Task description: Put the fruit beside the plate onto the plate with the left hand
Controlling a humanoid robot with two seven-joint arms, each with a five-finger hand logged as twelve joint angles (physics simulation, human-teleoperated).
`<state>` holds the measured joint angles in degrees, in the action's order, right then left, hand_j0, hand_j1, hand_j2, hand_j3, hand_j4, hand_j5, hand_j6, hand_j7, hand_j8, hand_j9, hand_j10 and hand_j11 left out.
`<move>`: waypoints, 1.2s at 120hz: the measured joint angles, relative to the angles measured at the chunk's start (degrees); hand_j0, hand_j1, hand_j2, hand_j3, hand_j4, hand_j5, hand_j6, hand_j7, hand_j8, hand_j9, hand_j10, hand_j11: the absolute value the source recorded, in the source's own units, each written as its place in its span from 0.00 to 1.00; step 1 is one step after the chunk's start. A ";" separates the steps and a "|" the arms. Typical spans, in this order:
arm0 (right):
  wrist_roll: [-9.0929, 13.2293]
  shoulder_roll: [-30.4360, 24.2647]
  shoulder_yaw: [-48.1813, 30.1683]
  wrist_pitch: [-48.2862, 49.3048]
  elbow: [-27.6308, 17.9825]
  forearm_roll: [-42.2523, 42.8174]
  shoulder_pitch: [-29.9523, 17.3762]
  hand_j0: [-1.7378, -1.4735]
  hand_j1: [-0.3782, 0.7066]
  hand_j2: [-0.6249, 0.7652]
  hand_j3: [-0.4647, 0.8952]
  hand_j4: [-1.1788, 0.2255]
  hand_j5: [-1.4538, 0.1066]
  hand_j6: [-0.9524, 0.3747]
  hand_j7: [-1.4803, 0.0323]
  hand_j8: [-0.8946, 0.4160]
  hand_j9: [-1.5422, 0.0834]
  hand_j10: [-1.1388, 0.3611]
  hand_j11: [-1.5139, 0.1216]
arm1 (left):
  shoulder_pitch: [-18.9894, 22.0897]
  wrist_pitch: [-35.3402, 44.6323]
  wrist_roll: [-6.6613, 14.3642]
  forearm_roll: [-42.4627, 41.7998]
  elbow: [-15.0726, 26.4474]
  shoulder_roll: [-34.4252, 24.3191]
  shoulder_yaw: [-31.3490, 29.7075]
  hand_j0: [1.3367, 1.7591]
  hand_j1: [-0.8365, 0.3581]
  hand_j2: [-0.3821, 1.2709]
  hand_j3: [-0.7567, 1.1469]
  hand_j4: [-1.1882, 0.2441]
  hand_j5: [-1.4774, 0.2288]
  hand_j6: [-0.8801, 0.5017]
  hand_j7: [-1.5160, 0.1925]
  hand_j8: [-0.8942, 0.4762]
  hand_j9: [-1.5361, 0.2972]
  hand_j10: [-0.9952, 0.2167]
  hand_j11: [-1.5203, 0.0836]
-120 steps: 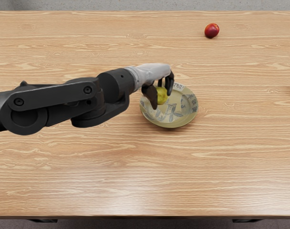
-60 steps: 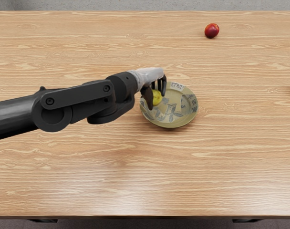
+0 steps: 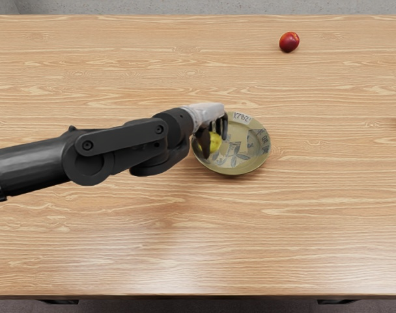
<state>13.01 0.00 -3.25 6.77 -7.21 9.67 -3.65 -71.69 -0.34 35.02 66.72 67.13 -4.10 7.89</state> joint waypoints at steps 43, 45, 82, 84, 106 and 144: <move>0.00 0.00 0.00 0.00 0.00 0.00 -0.04 0.30 0.03 0.45 0.34 0.84 0.93 0.72 0.98 0.68 0.95 0.76 0.93 | -0.21 0.75 -0.02 0.05 -0.15 1.18 0.80 0.76 0.67 0.32 0.40 0.59 0.58 0.43 0.61 0.43 0.58 0.53 0.65; 0.00 0.00 0.00 0.00 0.00 0.00 -0.04 0.30 0.03 0.45 0.34 0.84 0.93 0.72 0.98 0.68 0.95 0.76 0.93 | -0.21 0.78 -0.02 0.04 -0.15 1.19 0.84 0.76 0.69 0.31 0.40 0.60 0.60 0.45 0.63 0.44 0.60 0.54 0.67; 0.00 0.00 0.00 0.00 0.00 0.00 -0.04 0.30 0.03 0.45 0.34 0.84 0.93 0.72 0.98 0.68 0.95 0.76 0.93 | 0.02 1.08 -0.02 -0.67 0.02 0.88 2.18 0.76 0.90 0.25 0.40 0.76 0.79 0.58 0.81 0.59 0.77 0.74 0.87; 0.00 0.00 0.00 0.00 0.00 0.00 -0.04 0.30 0.03 0.45 0.34 0.84 0.93 0.72 0.98 0.68 0.95 0.76 0.93 | 0.05 1.09 -0.02 -0.71 0.06 0.79 2.35 0.76 0.91 0.25 0.40 0.77 0.80 0.58 0.82 0.59 0.77 0.75 0.87; 0.00 0.00 0.00 0.00 0.00 0.00 -0.04 0.30 0.03 0.45 0.34 0.84 0.93 0.72 0.98 0.68 0.95 0.76 0.93 | 0.21 -0.32 -0.02 -9.32 0.52 -3.56 5.32 0.76 0.95 0.24 0.40 0.79 0.83 0.60 0.85 0.62 0.80 0.78 0.91; 0.00 0.00 0.00 0.00 0.00 0.04 -0.04 0.30 0.03 0.45 0.34 0.84 0.93 0.72 0.98 0.68 0.95 0.76 0.93 | 1.36 -17.76 -0.02 -31.84 5.80 -20.70 14.16 0.76 0.97 0.24 0.40 0.81 0.84 0.62 0.87 0.63 0.82 0.80 0.93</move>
<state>13.01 0.00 -3.26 6.77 -7.21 9.70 -3.69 -70.32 -18.10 35.00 34.88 72.93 -24.80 22.06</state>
